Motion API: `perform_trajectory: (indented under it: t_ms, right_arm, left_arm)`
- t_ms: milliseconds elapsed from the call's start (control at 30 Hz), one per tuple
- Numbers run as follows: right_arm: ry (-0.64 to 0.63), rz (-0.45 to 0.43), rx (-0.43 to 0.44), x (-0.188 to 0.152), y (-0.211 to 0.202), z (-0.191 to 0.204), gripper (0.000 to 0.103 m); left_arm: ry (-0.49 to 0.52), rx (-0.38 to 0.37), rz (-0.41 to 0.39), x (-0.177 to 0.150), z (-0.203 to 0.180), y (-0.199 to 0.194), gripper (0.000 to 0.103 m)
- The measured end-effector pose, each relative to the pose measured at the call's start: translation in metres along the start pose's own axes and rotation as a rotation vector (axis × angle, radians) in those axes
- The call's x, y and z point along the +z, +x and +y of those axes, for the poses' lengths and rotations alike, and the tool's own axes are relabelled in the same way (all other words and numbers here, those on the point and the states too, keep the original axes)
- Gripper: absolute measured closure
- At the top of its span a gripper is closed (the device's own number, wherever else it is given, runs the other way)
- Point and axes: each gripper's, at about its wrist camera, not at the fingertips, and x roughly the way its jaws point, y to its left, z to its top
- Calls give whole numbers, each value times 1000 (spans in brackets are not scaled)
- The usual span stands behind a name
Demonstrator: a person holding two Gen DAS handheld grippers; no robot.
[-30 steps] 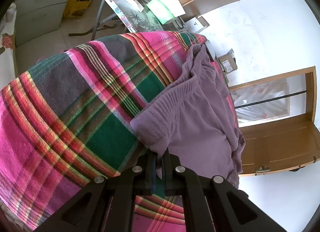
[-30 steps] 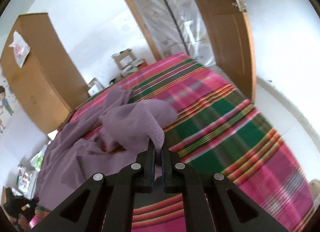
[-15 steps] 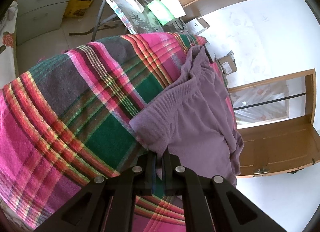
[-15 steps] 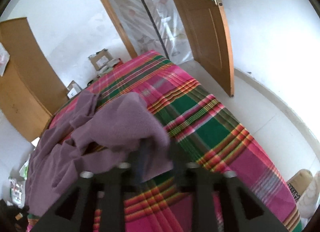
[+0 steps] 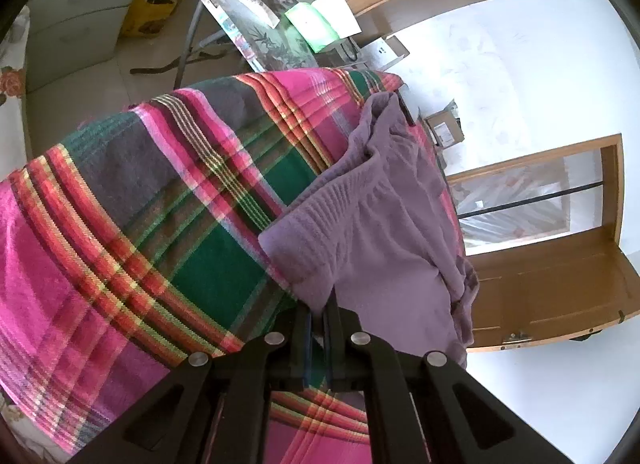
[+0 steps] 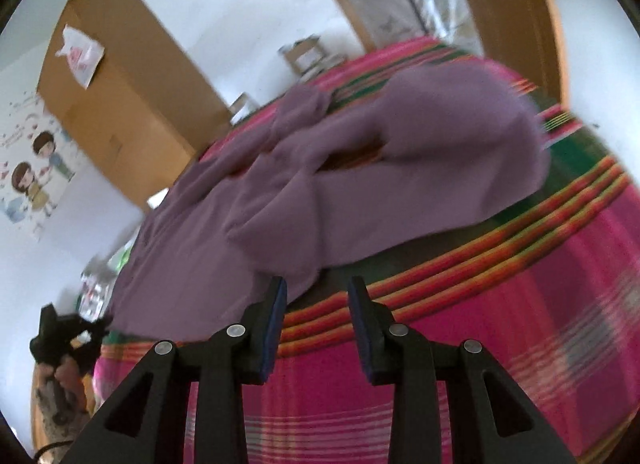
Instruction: Fold clothes
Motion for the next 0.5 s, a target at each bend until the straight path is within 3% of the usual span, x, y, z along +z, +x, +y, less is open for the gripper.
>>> perform_trajectory:
  t_ms: [100,400,500]
  right_arm:
    - [-29,40,-20,-4,15,15,69]
    - [43,34,-11,2,35,24,69]
    - [42,34,-41,1,39,27,86]
  left_arm:
    - [-1,-8,-1,-1,0,-1,99]
    - [18,-22,9,-3,0,-4,99]
    - [12,-21,10,-2,1,-3,99]
